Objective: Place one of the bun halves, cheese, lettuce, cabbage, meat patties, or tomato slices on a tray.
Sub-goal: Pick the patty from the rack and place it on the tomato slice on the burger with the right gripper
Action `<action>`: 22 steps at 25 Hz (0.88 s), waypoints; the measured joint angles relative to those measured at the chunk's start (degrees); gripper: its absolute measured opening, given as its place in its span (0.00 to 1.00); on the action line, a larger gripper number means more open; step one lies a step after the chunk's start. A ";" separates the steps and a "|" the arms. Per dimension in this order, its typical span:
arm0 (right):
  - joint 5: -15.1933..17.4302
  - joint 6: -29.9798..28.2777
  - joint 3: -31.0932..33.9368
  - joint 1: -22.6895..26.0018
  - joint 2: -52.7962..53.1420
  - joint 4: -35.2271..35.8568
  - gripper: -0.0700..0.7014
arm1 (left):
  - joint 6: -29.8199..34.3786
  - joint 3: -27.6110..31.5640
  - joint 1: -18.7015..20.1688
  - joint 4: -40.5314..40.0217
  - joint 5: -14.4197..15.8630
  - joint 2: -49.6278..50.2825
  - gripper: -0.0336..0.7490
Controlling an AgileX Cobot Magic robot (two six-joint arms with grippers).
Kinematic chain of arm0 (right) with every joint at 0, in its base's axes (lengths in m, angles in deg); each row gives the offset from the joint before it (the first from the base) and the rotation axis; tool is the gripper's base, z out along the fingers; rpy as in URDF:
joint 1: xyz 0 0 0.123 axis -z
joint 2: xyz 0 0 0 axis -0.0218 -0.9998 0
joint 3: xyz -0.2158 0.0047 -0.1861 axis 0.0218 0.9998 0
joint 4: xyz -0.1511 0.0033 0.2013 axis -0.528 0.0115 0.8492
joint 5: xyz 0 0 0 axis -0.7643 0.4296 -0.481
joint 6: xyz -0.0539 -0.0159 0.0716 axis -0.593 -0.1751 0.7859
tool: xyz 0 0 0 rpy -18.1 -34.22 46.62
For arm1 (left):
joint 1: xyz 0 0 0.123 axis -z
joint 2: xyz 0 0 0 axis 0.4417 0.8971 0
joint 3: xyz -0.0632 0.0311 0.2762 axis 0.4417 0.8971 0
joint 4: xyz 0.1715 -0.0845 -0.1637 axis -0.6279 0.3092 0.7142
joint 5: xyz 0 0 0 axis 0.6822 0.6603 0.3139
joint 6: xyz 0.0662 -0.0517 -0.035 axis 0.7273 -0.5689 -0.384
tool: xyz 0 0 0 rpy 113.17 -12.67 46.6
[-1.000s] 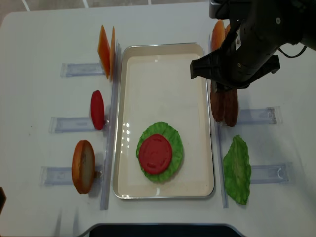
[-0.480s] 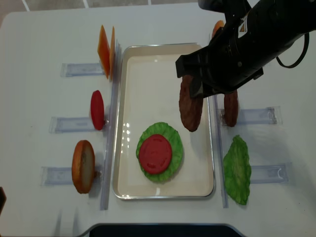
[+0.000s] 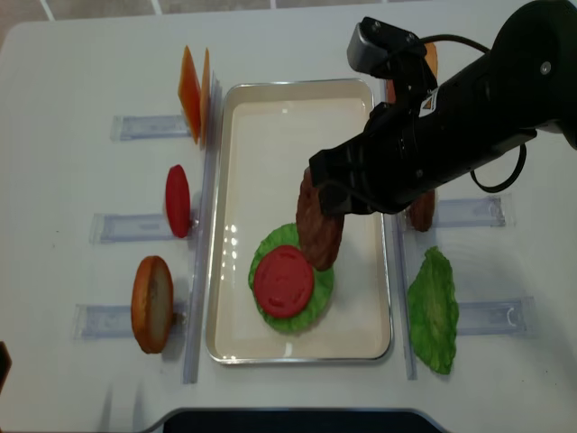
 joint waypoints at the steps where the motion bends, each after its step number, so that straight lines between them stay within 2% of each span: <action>1: -0.82 -2.10 0.36 0.00 0.00 2.37 0.28 | 0.00 0.00 0.00 0.00 0.00 0.00 0.48; 5: -3.06 -11.62 2.95 0.00 -0.05 13.06 0.28 | 0.00 0.00 0.00 0.00 0.00 0.00 0.48; 8: -2.28 -17.36 3.93 0.00 -1.40 18.52 0.28 | 0.00 0.00 0.00 0.00 0.00 0.00 0.48; 22: -0.04 -30.95 3.93 0.00 -10.81 31.64 0.28 | 0.00 0.00 0.00 0.00 0.00 0.00 0.48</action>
